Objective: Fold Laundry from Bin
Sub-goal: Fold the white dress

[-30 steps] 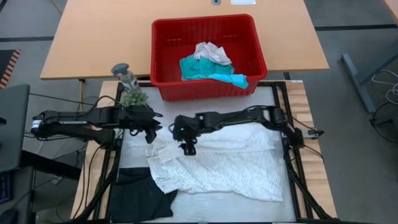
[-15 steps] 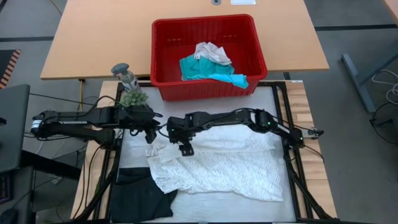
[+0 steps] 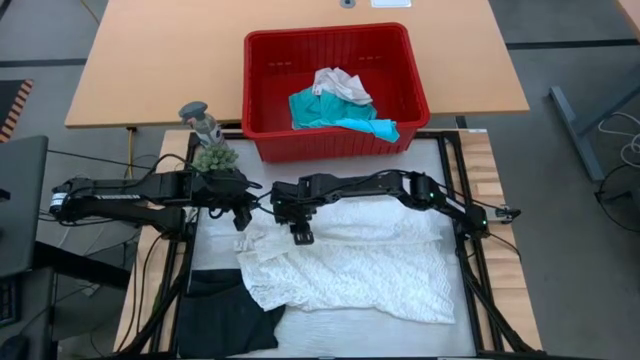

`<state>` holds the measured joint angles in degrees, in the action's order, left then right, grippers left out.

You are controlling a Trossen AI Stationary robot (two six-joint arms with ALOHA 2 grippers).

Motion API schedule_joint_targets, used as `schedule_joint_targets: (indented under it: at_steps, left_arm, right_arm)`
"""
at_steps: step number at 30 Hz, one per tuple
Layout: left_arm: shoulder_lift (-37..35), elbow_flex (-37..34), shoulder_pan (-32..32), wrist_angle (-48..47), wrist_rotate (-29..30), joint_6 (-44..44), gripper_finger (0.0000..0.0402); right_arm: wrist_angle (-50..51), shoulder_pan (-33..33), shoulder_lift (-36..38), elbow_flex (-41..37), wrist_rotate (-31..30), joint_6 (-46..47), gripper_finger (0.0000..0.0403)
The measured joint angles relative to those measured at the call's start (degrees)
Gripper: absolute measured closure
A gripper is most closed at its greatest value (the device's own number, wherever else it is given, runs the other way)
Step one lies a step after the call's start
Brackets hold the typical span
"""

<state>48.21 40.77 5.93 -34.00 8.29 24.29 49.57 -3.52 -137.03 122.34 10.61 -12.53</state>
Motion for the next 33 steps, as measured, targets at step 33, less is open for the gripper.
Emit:
schedule_joint_targets:
  at_steps: [33]
  left_arm:
    - [0.5,-9.3,-0.1,5.9,3.3,6.3,0.0301]
  right_arm:
    - [12.4,-2.9,0.2,9.2,-5.0,5.4,0.0388]
